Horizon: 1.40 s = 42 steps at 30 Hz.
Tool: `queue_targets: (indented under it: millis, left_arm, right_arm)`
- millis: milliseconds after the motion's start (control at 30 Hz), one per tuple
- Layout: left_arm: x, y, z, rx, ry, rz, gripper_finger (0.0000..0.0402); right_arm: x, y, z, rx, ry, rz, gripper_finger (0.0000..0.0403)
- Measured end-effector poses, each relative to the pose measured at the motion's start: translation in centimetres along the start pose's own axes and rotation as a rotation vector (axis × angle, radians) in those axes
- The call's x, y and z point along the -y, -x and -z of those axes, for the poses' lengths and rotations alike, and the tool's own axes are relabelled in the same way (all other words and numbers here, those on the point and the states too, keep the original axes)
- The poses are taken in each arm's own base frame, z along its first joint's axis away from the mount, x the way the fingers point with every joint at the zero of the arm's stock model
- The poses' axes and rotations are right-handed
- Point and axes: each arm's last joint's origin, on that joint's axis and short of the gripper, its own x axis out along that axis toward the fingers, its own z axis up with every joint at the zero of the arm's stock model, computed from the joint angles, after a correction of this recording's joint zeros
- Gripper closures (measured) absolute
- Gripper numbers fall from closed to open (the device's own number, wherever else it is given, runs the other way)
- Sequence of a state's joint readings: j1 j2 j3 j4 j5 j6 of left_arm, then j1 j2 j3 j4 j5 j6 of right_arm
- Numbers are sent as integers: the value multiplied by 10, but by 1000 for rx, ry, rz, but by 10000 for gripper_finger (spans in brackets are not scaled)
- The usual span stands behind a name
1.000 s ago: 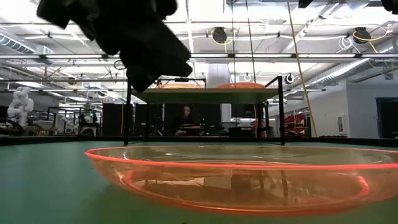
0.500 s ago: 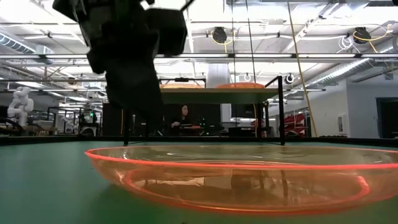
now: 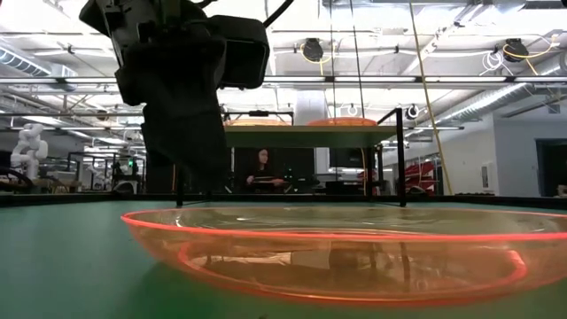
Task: Place and stack plates onto a shelf
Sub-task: Stack the orange plate on top of the orange plate on the shelf
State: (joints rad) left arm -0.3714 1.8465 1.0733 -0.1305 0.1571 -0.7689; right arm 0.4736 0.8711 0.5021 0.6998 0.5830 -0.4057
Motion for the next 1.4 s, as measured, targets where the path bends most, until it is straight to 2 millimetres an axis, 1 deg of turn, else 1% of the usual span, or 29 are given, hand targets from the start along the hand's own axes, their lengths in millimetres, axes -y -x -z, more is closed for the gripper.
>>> queue_targets:
  millis: [233,400,533,700,967,1067,1200,1367,1400]
  left_arm:
    - [-1,-2,0,3,18,-9,302]
    - [-10,-21,4,-36,73,-7,302]
    - [-11,-28,4,-45,86,19,302]
    - [-11,-28,3,-41,76,30,302]
    - [-16,-25,-7,0,68,47,302]
    - [-17,-25,-7,0,69,41,304]
    - [-18,-25,-6,-12,74,30,326]
    - [-19,-25,-7,-11,76,28,388]
    - [-20,-25,-7,-11,77,29,393]
  right_arm:
    - [0,0,0,1,0,0,282]
    - [0,0,-1,8,-6,2,282]
    - [1,0,-1,6,-5,5,282]
    - [1,0,-1,-4,-4,23,282]
    - [1,0,-1,-2,-6,23,282]
    - [1,0,-1,-2,-6,23,282]
    - [1,0,-1,-2,-5,24,282]
    - [1,0,-1,-2,-5,24,282]
    - [1,0,-1,-2,-6,23,282]
